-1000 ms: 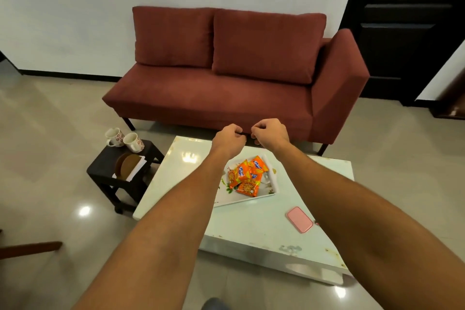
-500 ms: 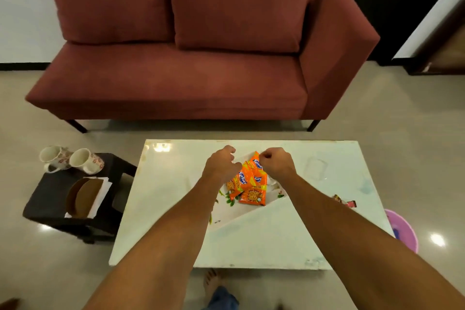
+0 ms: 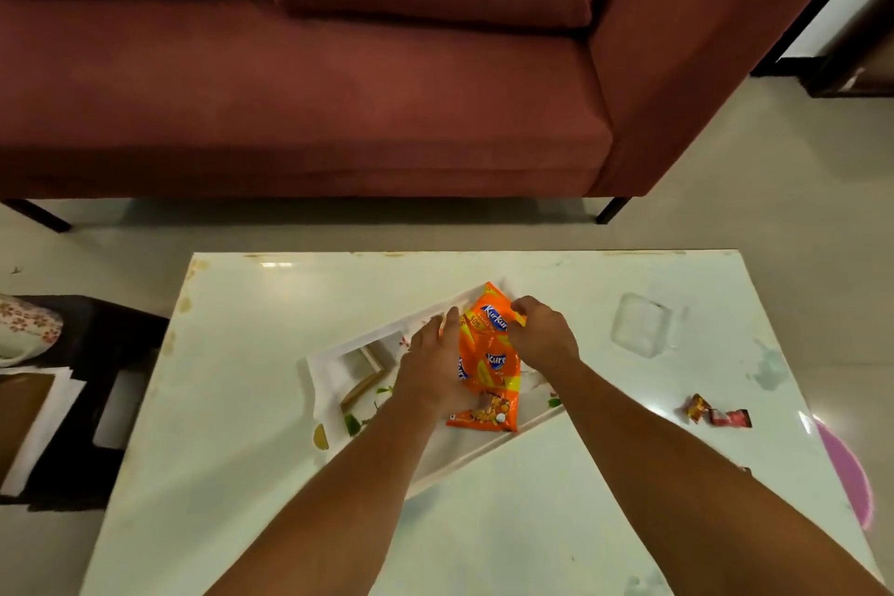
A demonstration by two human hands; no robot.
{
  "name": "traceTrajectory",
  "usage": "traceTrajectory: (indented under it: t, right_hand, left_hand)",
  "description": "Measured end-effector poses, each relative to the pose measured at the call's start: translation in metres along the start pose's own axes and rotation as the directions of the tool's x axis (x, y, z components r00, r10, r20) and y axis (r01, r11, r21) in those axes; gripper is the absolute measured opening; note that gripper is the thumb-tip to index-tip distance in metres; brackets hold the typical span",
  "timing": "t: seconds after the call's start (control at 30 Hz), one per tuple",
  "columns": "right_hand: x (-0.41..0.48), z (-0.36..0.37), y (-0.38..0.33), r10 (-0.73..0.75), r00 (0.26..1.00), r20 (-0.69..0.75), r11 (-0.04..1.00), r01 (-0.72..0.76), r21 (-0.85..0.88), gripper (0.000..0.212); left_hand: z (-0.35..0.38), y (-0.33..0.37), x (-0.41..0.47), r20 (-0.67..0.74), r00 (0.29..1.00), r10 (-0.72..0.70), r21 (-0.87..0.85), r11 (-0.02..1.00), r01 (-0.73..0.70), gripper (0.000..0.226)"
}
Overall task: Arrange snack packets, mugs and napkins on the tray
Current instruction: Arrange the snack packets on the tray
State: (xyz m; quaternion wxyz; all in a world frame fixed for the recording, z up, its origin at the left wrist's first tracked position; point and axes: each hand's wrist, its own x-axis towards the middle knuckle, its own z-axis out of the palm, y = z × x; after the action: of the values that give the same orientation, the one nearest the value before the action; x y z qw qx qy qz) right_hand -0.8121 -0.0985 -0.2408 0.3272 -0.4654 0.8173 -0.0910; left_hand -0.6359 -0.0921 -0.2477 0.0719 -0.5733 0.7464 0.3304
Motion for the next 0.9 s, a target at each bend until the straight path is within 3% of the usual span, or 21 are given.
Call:
traceTrajectory:
  t: [0.2, 0.33, 0.43, 0.53, 0.6, 0.73, 0.9]
  right_hand:
    - [0.055, 0.026, -0.003, 0.052, 0.998, 0.034, 0.99, -0.047, -0.131, 0.066]
    - [0.076, 0.033, -0.005, 0.032, 0.997, 0.077, 0.966, -0.011, -0.258, 0.06]
    - [0.084, 0.03, -0.003, 0.013, 0.994, 0.105, 0.996, -0.003, -0.09, 0.044]
    - [0.088, 0.019, 0.002, -0.001, 1.0, 0.011, 0.962, -0.002, 0.271, 0.033]
    - [0.089, 0.011, 0.004, 0.052, 0.996, -0.067, 0.919, -0.021, 0.395, 0.034]
    - [0.094, 0.005, 0.012, 0.129, 0.975, -0.179, 0.909, -0.044, 0.415, 0.035]
    - [0.097, 0.017, 0.017, 0.173, 0.968, -0.183, 0.911, -0.086, 0.403, 0.048]
  left_hand:
    - [0.027, -0.006, 0.027, -0.07, 0.997, 0.01, 0.056, 0.998, -0.007, 0.15]
    - [0.037, -0.01, 0.033, -0.06, 0.998, -0.014, 0.059, 0.998, 0.017, 0.147]
    - [0.042, -0.013, 0.033, -0.135, 0.991, -0.003, 0.068, 0.998, 0.012, 0.141]
    - [0.043, -0.014, 0.031, -0.206, 0.978, 0.016, 0.042, 0.999, -0.008, 0.136]
    - [0.043, -0.013, 0.031, -0.213, 0.977, 0.022, 0.053, 0.999, -0.01, 0.134]
    - [0.046, -0.011, 0.034, -0.167, 0.985, 0.041, 0.119, 0.993, -0.021, 0.128]
    - [0.053, -0.01, 0.04, -0.162, 0.985, 0.058, 0.133, 0.99, -0.036, 0.12]
